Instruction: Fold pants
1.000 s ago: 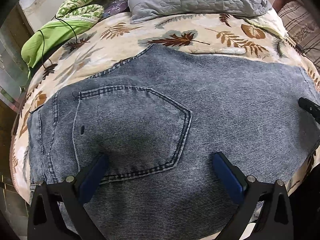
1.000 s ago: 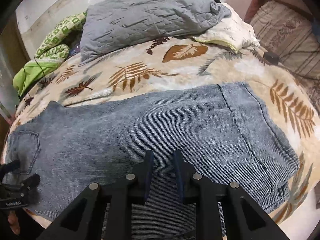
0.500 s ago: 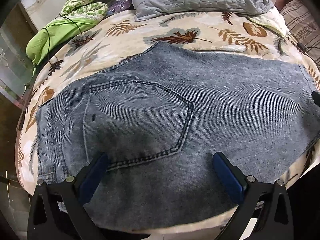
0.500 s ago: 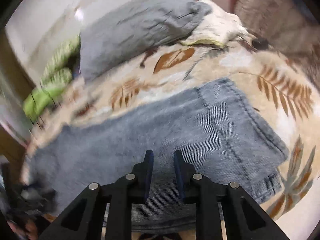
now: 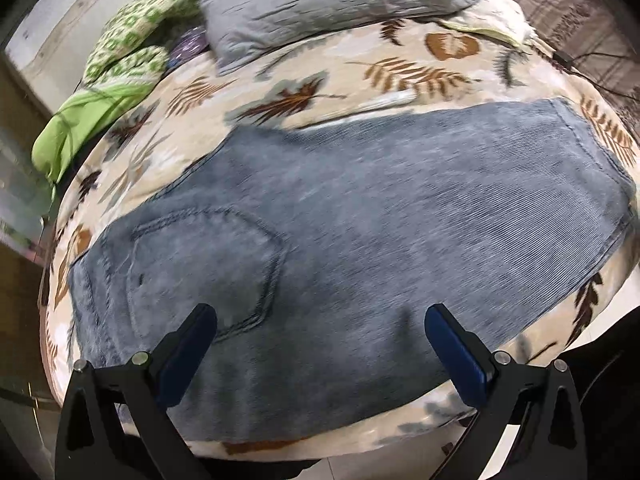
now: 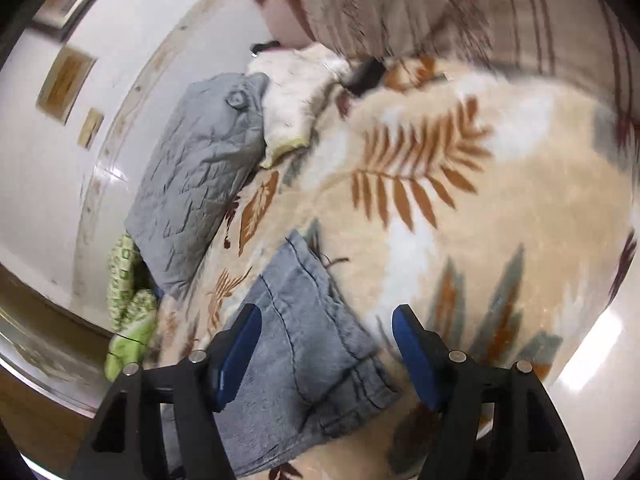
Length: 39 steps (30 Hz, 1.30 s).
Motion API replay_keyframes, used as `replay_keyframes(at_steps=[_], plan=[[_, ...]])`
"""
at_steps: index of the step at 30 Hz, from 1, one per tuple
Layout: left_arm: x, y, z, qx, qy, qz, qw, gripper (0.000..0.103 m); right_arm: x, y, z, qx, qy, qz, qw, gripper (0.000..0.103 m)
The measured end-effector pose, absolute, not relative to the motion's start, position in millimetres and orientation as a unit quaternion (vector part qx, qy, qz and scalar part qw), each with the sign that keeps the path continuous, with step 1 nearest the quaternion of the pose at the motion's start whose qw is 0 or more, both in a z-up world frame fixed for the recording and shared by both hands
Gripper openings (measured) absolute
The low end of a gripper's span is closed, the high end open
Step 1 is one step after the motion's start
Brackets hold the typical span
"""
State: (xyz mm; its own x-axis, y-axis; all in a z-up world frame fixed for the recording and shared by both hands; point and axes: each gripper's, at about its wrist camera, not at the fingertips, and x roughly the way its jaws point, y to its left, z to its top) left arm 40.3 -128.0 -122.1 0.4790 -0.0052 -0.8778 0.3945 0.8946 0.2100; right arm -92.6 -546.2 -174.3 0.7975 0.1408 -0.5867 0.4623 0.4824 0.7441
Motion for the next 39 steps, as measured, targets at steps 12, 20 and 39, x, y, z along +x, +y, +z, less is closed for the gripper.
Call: replay_keyframes(at_steps=[12,20,39], plan=[[63,-164,-130,0.21,0.508,-0.127,0.826,0.103,-44,-557,-220,0.54,0.398,0.019,0.741,0.072],[71,-159,-144,0.202,0.532,-0.112,0.815,0.103,-16,-553,-222,0.503,0.433,0.058,0.746,0.045],[72,-70,-106,0.065,0.554,-0.084,0.825,0.103,19,-479,-103,0.408,0.391,0.092,0.82,0.018]])
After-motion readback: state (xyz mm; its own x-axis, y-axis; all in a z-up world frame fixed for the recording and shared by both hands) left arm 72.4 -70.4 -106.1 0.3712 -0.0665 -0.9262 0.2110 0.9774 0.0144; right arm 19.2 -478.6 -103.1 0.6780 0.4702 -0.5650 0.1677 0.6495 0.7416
